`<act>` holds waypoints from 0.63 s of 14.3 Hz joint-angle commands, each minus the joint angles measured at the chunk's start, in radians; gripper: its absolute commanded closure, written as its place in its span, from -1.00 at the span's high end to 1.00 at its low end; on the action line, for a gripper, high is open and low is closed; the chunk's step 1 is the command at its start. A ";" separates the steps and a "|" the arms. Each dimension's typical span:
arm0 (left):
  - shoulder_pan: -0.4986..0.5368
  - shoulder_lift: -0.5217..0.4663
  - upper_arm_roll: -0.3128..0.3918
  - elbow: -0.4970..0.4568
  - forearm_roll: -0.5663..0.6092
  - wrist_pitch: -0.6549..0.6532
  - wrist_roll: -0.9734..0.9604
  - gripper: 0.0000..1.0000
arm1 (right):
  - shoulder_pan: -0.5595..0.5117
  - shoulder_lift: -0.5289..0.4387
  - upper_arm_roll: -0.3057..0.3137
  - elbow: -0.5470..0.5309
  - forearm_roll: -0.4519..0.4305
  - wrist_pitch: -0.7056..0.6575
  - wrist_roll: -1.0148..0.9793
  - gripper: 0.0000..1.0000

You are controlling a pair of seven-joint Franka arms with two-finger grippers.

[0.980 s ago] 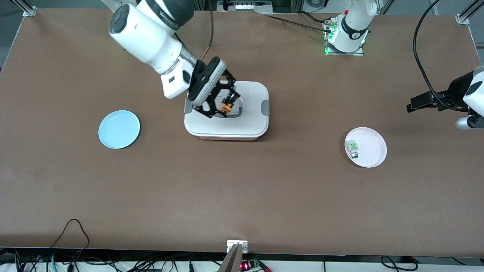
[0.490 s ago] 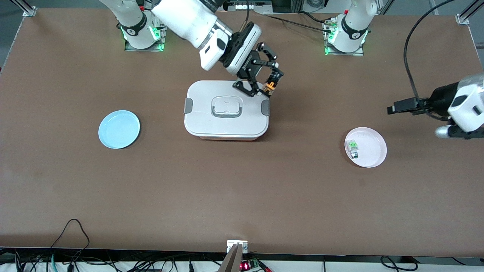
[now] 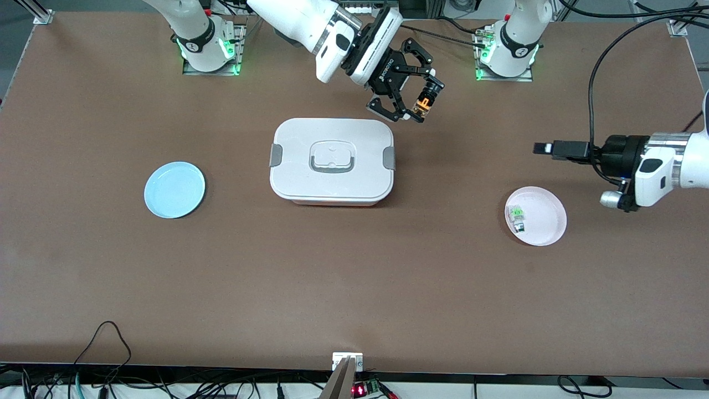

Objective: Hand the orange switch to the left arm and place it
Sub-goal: 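Lift the orange switch over the box while the left gripper approaches, then grasp the orange switch with the left gripper from the right gripper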

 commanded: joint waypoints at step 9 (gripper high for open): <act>0.005 -0.173 -0.088 -0.346 -0.527 0.022 -0.135 1.00 | 0.020 0.025 -0.005 0.038 0.003 0.011 0.000 -1.00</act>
